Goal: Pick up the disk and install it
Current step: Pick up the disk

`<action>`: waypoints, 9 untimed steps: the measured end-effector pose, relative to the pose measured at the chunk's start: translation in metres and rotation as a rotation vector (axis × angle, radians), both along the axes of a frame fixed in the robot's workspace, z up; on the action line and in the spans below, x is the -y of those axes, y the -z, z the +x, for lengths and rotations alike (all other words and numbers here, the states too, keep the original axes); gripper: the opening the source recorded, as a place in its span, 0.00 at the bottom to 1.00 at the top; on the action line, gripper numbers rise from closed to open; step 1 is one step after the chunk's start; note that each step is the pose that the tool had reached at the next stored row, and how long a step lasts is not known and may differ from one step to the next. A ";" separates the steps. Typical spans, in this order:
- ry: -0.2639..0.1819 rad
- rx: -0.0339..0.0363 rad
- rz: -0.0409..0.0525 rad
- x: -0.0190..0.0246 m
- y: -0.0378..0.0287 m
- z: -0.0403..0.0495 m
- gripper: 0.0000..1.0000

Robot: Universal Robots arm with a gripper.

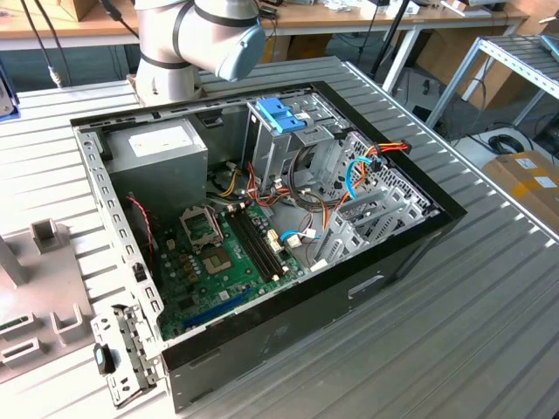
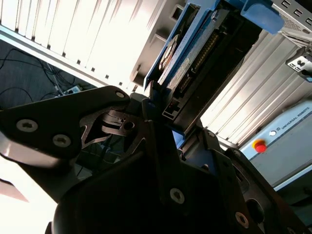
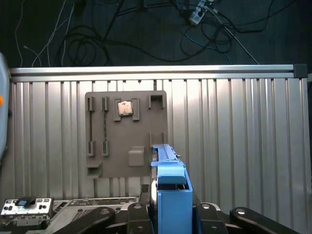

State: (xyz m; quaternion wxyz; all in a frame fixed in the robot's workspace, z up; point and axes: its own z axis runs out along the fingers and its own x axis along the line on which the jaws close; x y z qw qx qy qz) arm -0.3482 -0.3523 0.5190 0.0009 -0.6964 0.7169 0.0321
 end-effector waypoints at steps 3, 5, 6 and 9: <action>0.000 0.0000 0.0000 0.0000 0.0000 0.0024 0.37; 0.000 0.0000 0.0000 0.0000 0.0001 0.0046 0.37; 0.000 -0.0001 0.0000 0.0000 0.0000 0.0055 0.37; 0.000 0.0000 -0.0001 0.0000 0.0001 0.0085 0.37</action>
